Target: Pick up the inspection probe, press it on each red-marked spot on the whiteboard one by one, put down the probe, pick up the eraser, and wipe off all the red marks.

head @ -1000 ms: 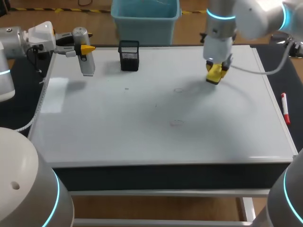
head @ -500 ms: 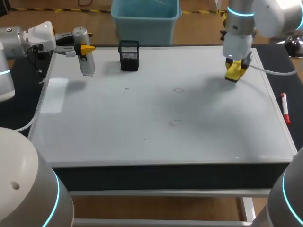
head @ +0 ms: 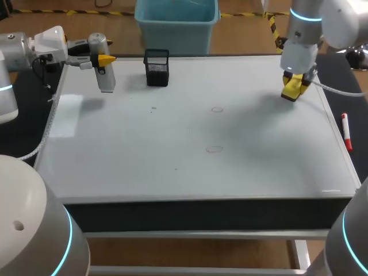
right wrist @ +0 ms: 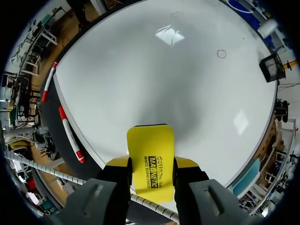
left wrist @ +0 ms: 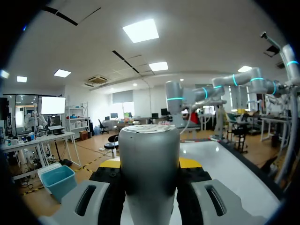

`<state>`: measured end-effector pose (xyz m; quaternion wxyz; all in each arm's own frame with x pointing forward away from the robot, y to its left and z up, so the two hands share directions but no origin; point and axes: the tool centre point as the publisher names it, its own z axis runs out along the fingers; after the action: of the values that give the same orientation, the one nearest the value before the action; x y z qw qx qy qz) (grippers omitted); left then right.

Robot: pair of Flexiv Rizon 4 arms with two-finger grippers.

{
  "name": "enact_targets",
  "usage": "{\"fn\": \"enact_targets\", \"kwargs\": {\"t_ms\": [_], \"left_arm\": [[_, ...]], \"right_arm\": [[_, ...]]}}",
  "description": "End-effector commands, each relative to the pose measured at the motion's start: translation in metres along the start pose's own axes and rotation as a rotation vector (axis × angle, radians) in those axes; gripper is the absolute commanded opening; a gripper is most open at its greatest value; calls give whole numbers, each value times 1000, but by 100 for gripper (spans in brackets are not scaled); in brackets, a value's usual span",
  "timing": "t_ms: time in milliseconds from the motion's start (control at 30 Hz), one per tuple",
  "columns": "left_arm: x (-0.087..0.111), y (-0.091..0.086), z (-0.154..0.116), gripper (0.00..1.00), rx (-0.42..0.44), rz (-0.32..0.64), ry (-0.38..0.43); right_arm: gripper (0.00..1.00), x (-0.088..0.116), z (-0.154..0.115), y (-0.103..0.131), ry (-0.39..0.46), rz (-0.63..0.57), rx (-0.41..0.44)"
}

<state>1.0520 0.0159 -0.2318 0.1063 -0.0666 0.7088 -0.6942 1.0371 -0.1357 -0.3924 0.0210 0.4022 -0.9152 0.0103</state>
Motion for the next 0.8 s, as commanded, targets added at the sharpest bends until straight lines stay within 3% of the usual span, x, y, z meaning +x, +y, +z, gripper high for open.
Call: {"fn": "enact_targets", "kwargs": {"t_ms": [33, 533, 800], "left_arm": [[-1, 0, 0, 0, 1, 0, 2], [-1, 0, 0, 0, 1, 0, 2], [47, -16, 36, 0, -22, 55, 40]], "right_arm": [[0, 3, -3, 1, -1, -2, 5], [0, 3, -3, 1, -1, -2, 5], [0, 3, -3, 1, -1, -2, 5]]}}
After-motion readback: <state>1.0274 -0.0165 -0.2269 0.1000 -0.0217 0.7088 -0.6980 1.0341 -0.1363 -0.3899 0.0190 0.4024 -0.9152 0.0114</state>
